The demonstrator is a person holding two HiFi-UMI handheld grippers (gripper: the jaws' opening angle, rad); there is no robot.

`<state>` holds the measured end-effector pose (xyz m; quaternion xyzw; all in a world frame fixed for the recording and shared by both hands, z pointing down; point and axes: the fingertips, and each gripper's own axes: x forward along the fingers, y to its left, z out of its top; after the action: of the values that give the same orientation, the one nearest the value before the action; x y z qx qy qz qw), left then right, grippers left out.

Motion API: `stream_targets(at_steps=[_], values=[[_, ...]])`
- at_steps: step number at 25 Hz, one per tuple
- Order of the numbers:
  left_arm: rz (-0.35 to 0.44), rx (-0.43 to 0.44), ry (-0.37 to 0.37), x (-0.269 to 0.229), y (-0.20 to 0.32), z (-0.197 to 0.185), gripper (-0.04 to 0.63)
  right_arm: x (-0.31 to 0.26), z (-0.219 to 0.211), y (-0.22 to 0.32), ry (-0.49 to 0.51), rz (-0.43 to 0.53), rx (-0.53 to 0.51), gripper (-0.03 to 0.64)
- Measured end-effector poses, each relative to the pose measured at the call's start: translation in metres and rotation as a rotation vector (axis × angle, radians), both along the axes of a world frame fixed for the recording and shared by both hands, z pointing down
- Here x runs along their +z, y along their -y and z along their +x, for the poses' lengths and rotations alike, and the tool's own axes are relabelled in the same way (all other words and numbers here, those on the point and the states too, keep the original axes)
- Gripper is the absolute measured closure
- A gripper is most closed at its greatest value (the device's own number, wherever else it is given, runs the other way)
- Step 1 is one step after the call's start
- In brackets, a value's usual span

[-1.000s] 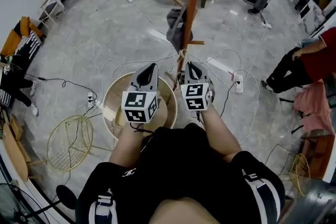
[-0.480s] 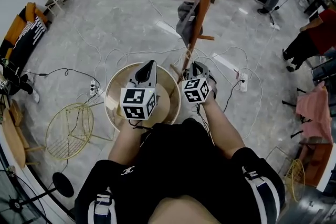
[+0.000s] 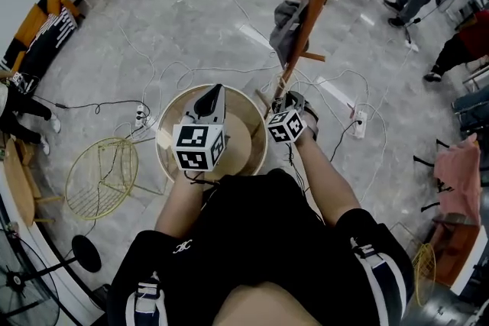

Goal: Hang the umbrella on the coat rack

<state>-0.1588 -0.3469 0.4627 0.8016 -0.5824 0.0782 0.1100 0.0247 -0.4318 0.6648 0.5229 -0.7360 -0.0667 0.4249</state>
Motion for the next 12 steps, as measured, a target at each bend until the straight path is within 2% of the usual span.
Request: stream_targets(at_steps=[12], values=[[-0.002,-0.066,0.017,-0.001,0.003,-0.024,0.580,0.030,0.014,0.019,-0.073,-0.030,0.056,0.600]])
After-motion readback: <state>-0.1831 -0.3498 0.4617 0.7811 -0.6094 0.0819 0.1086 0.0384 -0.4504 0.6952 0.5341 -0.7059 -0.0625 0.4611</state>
